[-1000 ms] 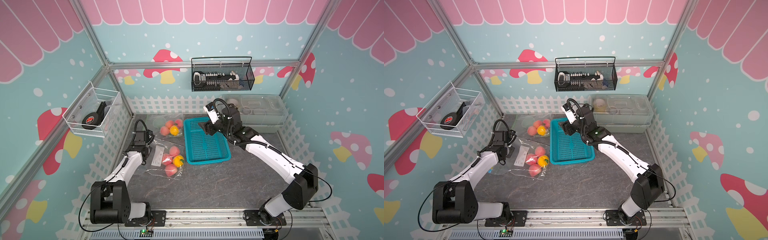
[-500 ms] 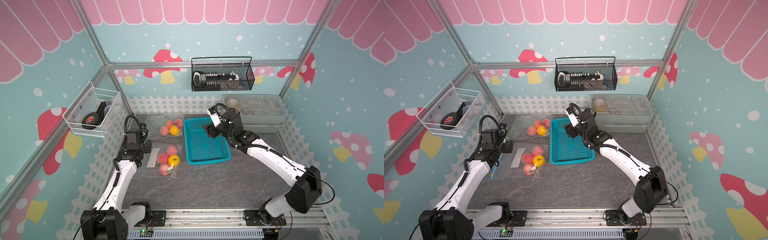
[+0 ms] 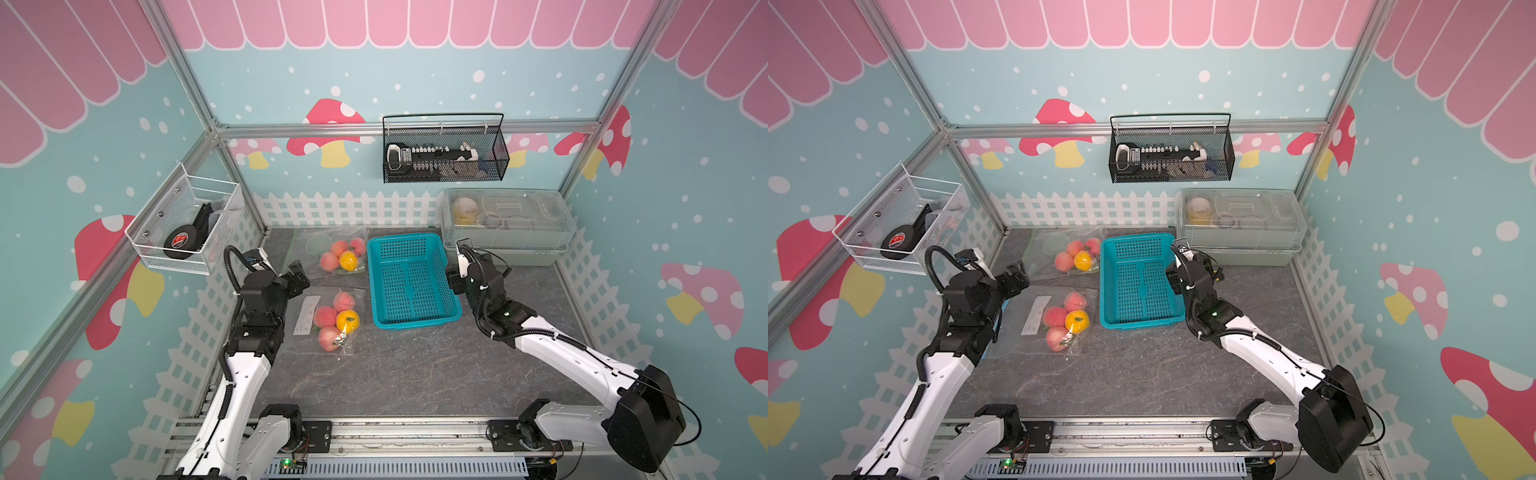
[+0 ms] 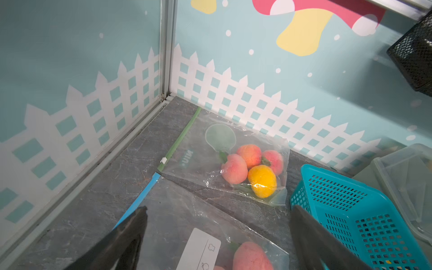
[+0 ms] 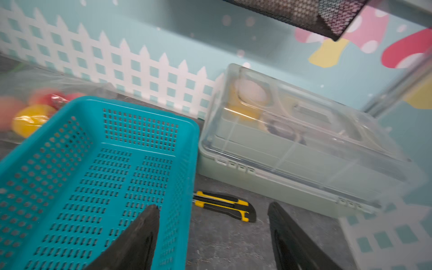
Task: Place the peach in a zip-top bag and seal the zipper
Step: Reset both arms
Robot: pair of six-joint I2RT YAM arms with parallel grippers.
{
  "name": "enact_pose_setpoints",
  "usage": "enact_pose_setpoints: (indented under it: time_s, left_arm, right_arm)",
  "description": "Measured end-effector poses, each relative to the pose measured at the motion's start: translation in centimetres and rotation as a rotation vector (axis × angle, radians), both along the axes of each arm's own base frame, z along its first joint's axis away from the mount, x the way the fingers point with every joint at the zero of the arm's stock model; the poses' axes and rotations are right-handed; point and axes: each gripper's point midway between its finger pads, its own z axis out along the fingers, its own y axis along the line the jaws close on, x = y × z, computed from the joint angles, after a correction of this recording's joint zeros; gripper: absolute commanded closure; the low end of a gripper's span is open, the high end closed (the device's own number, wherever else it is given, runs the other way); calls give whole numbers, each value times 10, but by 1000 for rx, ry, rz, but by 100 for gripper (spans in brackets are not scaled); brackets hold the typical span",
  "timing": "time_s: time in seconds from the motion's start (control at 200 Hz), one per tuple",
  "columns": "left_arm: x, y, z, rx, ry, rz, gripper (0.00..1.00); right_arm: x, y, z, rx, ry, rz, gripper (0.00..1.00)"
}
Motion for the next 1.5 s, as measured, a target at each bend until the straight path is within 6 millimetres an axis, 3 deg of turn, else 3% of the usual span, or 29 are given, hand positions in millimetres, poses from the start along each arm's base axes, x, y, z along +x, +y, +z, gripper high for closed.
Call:
enact_pose_setpoints:
  time_s: [0.25,0.45,0.72,0.921,1.071,1.341,1.501]
  left_arm:
    - [5,9,-40,31,-6,118,3]
    - [16,14,-71,118,64,144,2]
    - [23,9,-95,284,110,58,1]
    - [31,-11,-130,362,147,-100,1]
    - [37,-27,-151,372,149,-206,1]
    - [53,-38,-151,344,66,-267,1]
    - [59,-34,-156,336,43,-253,1]
  right_arm:
    - [-9,-68,-22,-74,-28,-241,21]
    - [-21,-119,-57,-108,11,-382,19]
    - [-28,-168,-95,-70,75,-495,16]
    - [-23,-182,-134,-16,139,-458,13]
    - [-20,-177,-154,31,149,-381,12]
    - [-8,-171,-140,70,39,-287,11]
    - [-9,-174,-155,74,34,-280,8]
